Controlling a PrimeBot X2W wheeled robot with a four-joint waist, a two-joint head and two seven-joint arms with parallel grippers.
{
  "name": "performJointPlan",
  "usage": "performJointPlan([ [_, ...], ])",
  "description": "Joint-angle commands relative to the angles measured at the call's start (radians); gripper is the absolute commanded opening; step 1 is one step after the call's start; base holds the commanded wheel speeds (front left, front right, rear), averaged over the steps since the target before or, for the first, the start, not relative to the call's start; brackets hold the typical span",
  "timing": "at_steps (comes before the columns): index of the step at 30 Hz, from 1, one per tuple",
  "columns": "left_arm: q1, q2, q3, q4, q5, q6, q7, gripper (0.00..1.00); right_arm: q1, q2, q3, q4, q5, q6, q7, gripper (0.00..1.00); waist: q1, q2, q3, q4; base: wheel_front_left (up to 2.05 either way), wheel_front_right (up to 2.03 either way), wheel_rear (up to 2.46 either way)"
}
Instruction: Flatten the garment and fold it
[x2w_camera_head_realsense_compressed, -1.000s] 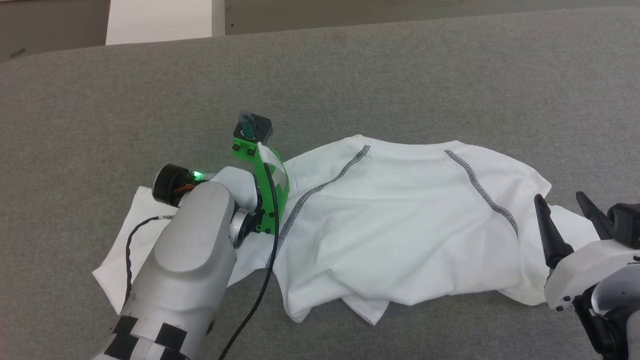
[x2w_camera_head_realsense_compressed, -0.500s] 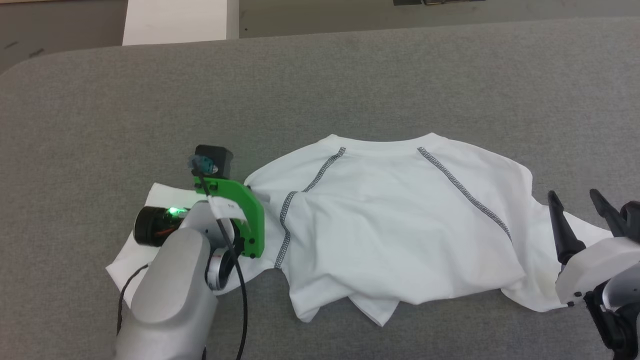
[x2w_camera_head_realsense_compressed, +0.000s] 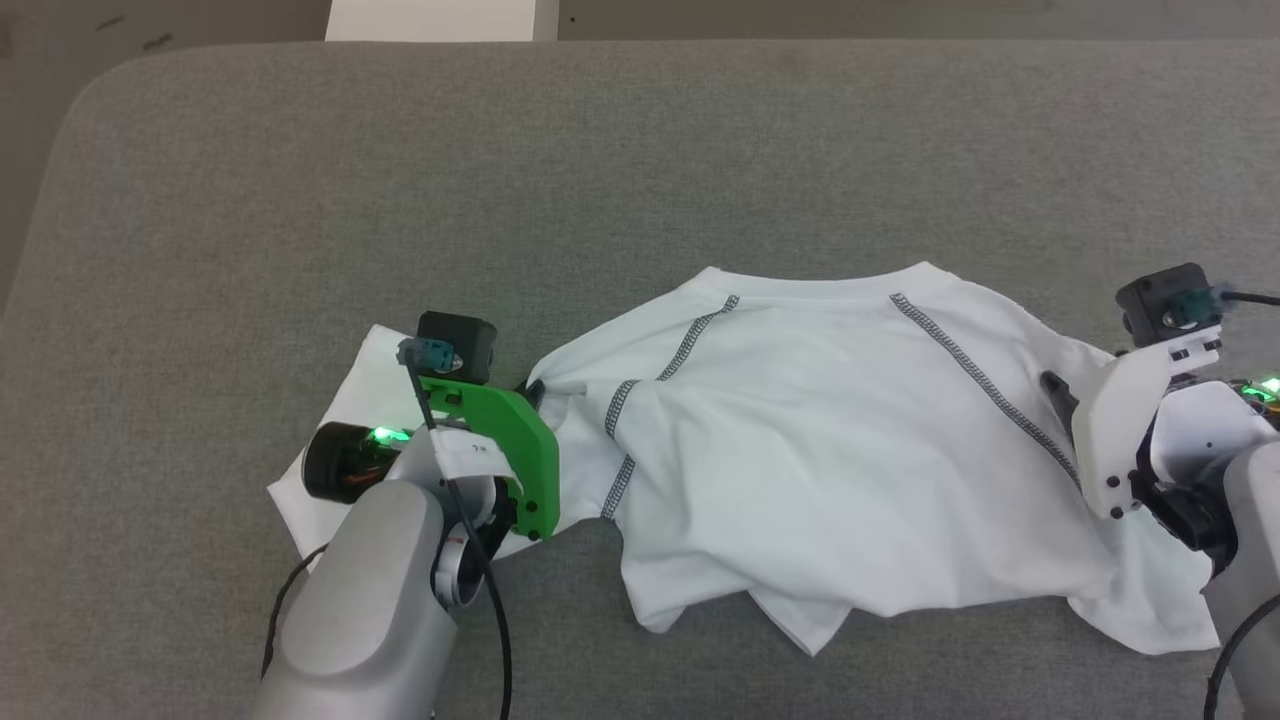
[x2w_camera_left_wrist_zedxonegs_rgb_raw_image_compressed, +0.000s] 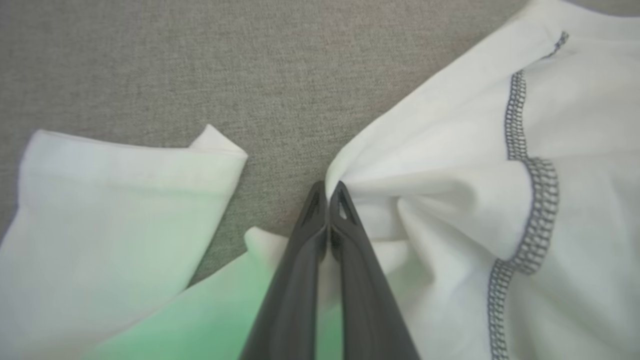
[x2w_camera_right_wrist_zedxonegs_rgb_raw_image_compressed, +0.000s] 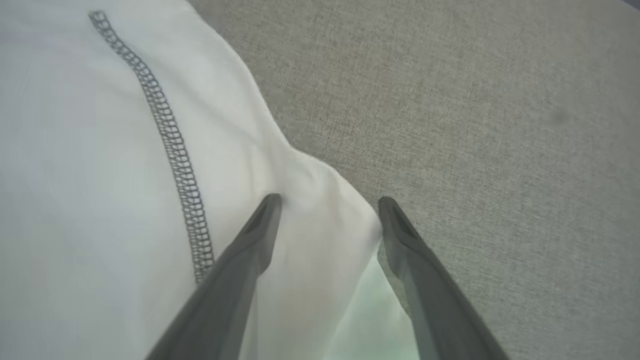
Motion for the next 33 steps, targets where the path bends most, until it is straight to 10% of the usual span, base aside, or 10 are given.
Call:
performJointPlan([
  [1, -0.006, 0.001, -0.002, 0.004, -0.005, -0.001, 0.000, 0.00, -0.028, -0.020, 0.019, 0.012, 0.007, -0.002, 0.028, 1.00, 0.0000, 0.0000, 0.021, 0.017, 0.00, 0.00, 0.00],
  [6, -0.020, 0.000, -0.011, 0.003, -0.011, -0.009, -0.001, 0.00, -0.077, -0.050, 0.086, 0.066, 0.056, -0.002, 0.170, 1.00, 0.0000, 0.0000, 0.045, 0.023, 0.00, 0.00, 0.00],
  [8, -0.024, 0.002, -0.013, 0.003, -0.014, -0.012, 0.000, 0.00, -0.088, -0.060, 0.110, 0.073, 0.082, -0.002, 0.221, 0.29, 0.0000, 0.0000, 0.050, 0.021, 0.00, 0.00, 0.00],
  [10, -0.030, 0.007, -0.016, 0.001, -0.016, -0.020, 0.001, 0.00, -0.096, -0.072, 0.126, 0.068, 0.100, -0.002, 0.237, 0.00, 0.0000, 0.0000, 0.053, 0.019, 0.00, 0.00, 0.00],
  [21, -0.145, 0.116, -0.010, -0.090, -0.083, -0.119, -0.038, 0.00, -0.192, -0.141, 0.153, -0.029, 0.120, -0.002, 0.126, 0.00, 0.0000, 0.0000, 0.007, -0.020, 0.00, 0.00, 0.00],
  [33, -0.415, 0.208, 0.081, -0.245, -0.205, -0.125, -0.016, 0.00, -0.431, -0.231, 0.147, -0.234, 0.134, -0.002, 0.175, 0.00, 0.0000, 0.0000, -0.016, -0.073, 0.00, 0.00, 0.00],
])
